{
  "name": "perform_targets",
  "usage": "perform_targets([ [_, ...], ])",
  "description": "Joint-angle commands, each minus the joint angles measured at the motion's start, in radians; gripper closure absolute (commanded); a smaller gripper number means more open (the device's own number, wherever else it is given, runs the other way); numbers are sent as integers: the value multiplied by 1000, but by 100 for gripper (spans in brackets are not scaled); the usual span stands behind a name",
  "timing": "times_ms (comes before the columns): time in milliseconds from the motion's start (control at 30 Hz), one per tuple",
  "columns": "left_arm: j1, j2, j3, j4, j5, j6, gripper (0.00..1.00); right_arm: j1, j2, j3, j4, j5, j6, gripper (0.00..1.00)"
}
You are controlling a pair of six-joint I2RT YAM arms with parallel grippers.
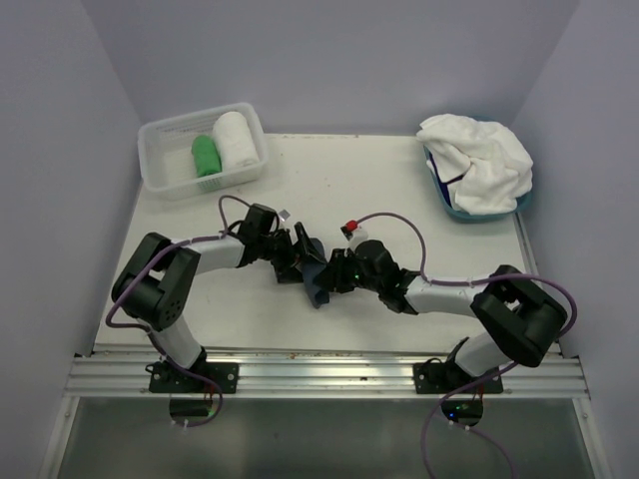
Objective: Roll the towels
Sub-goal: Place the rolled towel into the container
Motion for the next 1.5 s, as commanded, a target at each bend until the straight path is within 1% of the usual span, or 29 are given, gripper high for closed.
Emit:
perform_targets([
  [0, -14, 26, -28, 105, 56, -41, 12, -7, -11, -17, 139, -46, 52, 85],
  [100, -23, 42, -56, 180, 96, -87, 13, -13, -9, -30, 157, -48, 61, 85],
  [300, -29, 49, -73, 211, 102, -121, 19, -20, -9, -37, 146, -43, 58, 85],
  [400, -31, 54, -73, 224, 108, -128, 24, -21, -3, -36, 142, -43, 54, 85],
  [467, -29, 57, -71, 229, 110, -134, 32, -20, 2, -30, 130, -38, 49, 85],
  [500, -31, 56, -70, 228, 108, -134, 36, -21, 3, -27, 120, -35, 48, 81],
  [533, -31, 53, -68, 227, 107, -136, 44, -20, 2, -24, 111, -26, 45, 75],
  [567, -31, 48, -66, 224, 105, -131, 49, -20, -4, -21, 75, -20, 32, 65],
  [600, -29, 39, -51, 186, 99, -122, 52, -21, -12, -7, 51, -11, 23, 45],
  [633, -26, 34, -39, 156, 75, -89, 59, -21, -21, -2, 31, -3, 14, 36],
  [667, -23, 30, -27, 125, 62, -69, 62, -23, -31, 7, -23, 15, -6, 30],
  [700, -20, 19, 1, 59, 50, -50, 64, -24, -59, 22, -50, 23, -17, 22],
  [733, -14, 13, 16, 25, 23, -8, 67, -26, -75, 30, -74, 32, -27, 19],
  [767, -9, 10, 48, -66, 7, 14, 68, -27, -93, 39, -132, 50, -50, 18],
  [800, -3, 0, 62, -99, -22, 51, 69, -29, -128, 53, -159, 60, -63, 17],
  [900, 5, -13, 117, -203, -51, 100, 72, -29, -193, 73, -263, 118, -106, 15],
  [933, 11, -18, 131, -226, -70, 129, 75, -30, -237, 78, -286, 127, -113, 15],
  [967, 14, -21, 145, -252, -82, 143, 75, -30, -256, 81, -335, 150, -133, 15],
  [1000, 17, -29, 177, -312, -97, 160, 76, -33, -277, 85, -357, 188, -139, 14],
  [1167, 43, -58, 300, -493, -220, 280, 77, -43, -357, 85, -462, 258, -172, 13],
  [1200, 48, -70, 344, -545, -232, 295, 78, -46, -360, 87, -472, 265, -170, 13],
  [1267, 75, -84, 421, -591, -268, 338, 78, -47, -370, 85, -492, 281, -176, 13],
  [1300, 83, -93, 452, -646, -281, 352, 79, -47, -371, 87, -498, 285, -178, 13],
  [1333, 109, -96, 484, -673, -307, 384, 79, -47, -371, 88, -509, 294, -182, 13],
  [1367, 126, -102, 553, -719, -318, 396, 80, -47, -374, 91, -515, 299, -185, 13],
  [1433, 175, -109, 628, -759, -347, 439, 81, -49, -376, 97, -525, 305, -192, 13],
  [1467, 192, -107, 713, -806, -358, 453, 81, -49, -374, 107, -539, 313, -198, 13],
])
